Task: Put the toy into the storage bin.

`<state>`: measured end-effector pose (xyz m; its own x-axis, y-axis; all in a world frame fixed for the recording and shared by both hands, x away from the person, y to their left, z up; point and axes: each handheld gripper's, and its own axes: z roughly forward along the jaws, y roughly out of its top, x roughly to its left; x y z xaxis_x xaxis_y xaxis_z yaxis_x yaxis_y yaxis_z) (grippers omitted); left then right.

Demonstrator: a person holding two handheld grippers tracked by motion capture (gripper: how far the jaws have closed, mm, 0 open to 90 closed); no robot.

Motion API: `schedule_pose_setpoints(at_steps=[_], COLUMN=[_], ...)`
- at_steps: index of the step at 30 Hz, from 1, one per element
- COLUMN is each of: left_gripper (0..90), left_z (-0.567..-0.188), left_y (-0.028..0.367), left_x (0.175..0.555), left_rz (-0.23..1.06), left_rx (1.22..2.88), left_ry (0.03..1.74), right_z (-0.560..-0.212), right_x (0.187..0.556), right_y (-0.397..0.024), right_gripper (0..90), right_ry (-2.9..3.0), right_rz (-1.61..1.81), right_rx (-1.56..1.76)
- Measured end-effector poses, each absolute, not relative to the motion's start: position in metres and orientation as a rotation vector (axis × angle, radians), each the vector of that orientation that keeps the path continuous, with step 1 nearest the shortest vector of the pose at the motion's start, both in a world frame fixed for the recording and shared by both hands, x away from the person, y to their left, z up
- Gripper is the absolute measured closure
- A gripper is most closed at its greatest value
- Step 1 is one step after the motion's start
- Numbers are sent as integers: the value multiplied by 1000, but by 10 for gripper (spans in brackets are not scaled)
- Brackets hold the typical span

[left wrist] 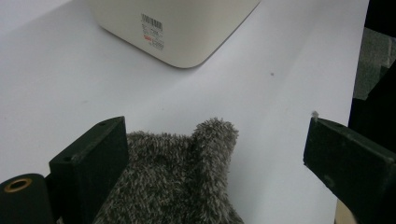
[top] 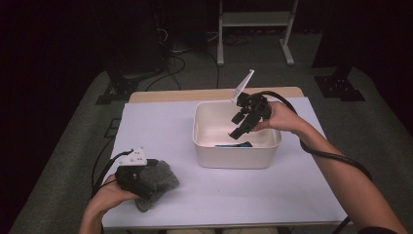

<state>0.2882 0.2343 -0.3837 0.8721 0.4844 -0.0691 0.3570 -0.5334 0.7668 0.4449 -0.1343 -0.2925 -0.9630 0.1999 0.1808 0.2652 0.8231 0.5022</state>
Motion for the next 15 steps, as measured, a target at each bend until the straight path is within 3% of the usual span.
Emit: schedule_pose_setpoints(at_steps=[15], left_gripper=[63], left_z=[-386], left_y=[233], left_x=[289], left_rz=[188], left_rx=[2193], left_ry=[614], right_z=[-283], right_x=[436], right_y=[-152], right_gripper=[239], right_ry=[-2889], right_rz=[-858], right_rx=[-402])
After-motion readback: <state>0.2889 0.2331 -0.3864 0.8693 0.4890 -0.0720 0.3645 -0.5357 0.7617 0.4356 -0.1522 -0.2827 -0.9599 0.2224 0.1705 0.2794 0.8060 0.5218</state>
